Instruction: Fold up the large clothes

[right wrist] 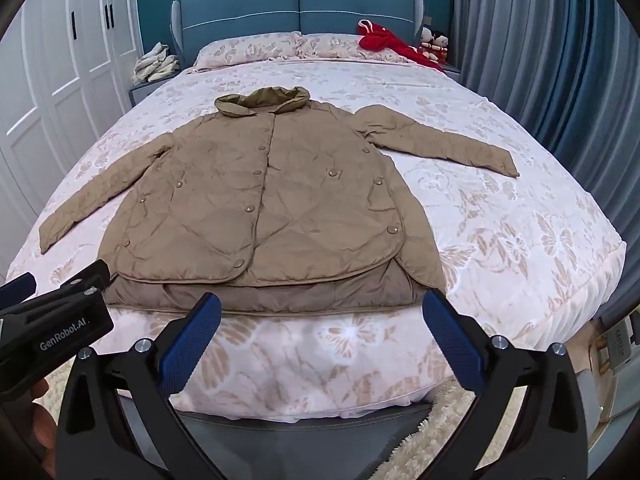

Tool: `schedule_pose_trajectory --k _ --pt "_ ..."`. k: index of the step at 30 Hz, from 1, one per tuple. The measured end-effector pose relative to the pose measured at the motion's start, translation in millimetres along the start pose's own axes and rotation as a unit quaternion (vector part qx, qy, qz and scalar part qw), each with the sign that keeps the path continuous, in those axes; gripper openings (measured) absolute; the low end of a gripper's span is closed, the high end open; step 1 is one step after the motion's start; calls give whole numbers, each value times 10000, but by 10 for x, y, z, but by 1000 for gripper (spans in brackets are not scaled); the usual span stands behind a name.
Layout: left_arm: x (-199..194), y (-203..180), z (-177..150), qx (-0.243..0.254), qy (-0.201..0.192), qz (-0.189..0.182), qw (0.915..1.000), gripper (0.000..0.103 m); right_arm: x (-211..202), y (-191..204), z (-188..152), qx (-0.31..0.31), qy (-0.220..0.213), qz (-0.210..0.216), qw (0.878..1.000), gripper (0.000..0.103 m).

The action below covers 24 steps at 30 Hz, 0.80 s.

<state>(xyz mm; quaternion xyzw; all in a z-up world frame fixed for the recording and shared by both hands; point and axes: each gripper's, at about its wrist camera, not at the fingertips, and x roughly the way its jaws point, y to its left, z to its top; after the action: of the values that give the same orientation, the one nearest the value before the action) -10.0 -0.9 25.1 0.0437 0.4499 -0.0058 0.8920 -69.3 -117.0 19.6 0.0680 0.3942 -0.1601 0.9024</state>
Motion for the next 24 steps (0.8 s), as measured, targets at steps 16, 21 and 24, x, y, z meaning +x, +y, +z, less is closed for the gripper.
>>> schedule_pose_trajectory --k 16,21,24 --pt "-171 154 10 -86 9 30 10000 98 -126 107 54 -75 -6 154 9999 98" --pt "-229 196 23 -125 -13 46 9999 98 -174 144 62 -108 -25 238 9997 98" --pt "-256 215 29 -129 -43 76 9999 98 -202 165 70 -126 -52 267 9996 98"
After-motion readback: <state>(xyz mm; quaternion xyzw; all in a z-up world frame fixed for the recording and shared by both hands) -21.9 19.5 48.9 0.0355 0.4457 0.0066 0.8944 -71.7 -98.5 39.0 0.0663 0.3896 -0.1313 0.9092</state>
